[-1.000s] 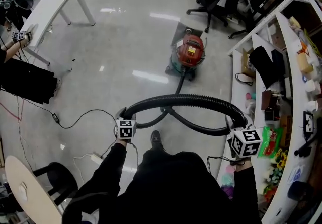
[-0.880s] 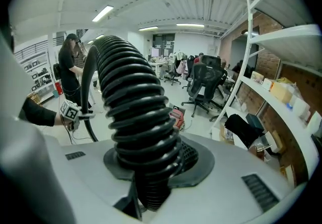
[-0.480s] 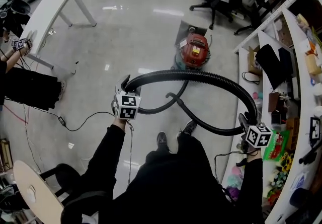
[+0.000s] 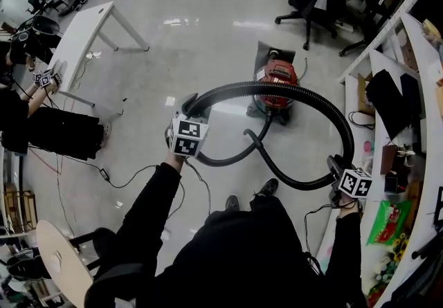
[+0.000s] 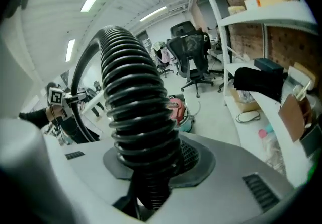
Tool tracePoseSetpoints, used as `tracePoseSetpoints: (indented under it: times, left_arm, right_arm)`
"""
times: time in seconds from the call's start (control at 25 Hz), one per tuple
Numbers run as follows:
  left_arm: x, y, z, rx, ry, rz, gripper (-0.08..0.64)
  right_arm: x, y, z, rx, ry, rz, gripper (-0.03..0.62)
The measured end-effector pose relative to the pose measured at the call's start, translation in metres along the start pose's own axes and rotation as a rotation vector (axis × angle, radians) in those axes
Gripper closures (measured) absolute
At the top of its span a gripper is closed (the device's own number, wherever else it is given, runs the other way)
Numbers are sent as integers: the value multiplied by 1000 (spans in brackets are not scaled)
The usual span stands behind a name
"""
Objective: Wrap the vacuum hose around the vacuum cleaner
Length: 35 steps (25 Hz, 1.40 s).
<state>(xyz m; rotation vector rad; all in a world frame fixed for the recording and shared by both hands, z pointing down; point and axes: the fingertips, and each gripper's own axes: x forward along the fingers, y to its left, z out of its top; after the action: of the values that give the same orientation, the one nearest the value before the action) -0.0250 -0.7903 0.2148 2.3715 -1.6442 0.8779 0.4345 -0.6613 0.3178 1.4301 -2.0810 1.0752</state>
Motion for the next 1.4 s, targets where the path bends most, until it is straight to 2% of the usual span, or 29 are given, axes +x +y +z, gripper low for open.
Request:
tracePoseSetpoints:
  times: [0.16, 0.24, 0.32, 0.4, 0.48, 0.72, 0.84, 0.88, 0.92, 0.96, 1.0, 1.08, 1.24, 1.32, 1.4]
  left_arm:
    - [43, -36, 50, -3, 19, -7, 387]
    - [57, -53, 67, 41, 40, 2, 387]
    - [66, -64, 82, 76, 56, 15, 394]
    - [72, -68, 92, 62, 73, 24, 397]
    - [76, -67, 94, 39, 86, 27, 402]
    - [96, -55, 77, -35, 141, 22, 402]
    - [116, -47, 70, -16, 137, 5, 402]
    - [125, -42, 70, -4, 131, -2, 402]
    - [134, -38, 71, 12, 125, -14, 402]
    - [144, -34, 72, 39, 118, -33, 402]
    - [155, -30, 74, 77, 109, -57, 402]
    - [176, -25, 81, 168, 80, -109, 402]
    - [222, -23, 98, 363, -2, -197, 407]
    - [243, -34, 101, 516, -28, -247, 411]
    - [260, -55, 99, 662, -51, -308, 413]
  right_arm:
    - [26, -12, 0, 249, -68, 55, 455]
    - [39, -5, -7, 381, -91, 127, 457]
    - [57, 6, -9, 466, -90, 211, 460]
    - [80, 11, -6, 482, -64, 258, 460]
    - [104, 7, 1, 482, -49, 252, 460]
    - [165, -18, 1, 460, 15, 90, 458]
    - [187, -25, -7, 466, 52, 33, 448]
    - [194, -30, -12, 454, 79, 5, 433]
    - [197, -35, -18, 430, 116, -30, 380]
    - [198, -40, -23, 394, 161, -69, 256]
    - [197, -45, -28, 349, 209, -107, 218]
    - [189, -49, -25, 279, 278, -158, 213]
    - [174, -49, 19, 217, 278, -232, 213]
    - [167, -42, 53, 119, 254, -283, 213]
    - [163, -27, 100, -36, 178, -307, 213]
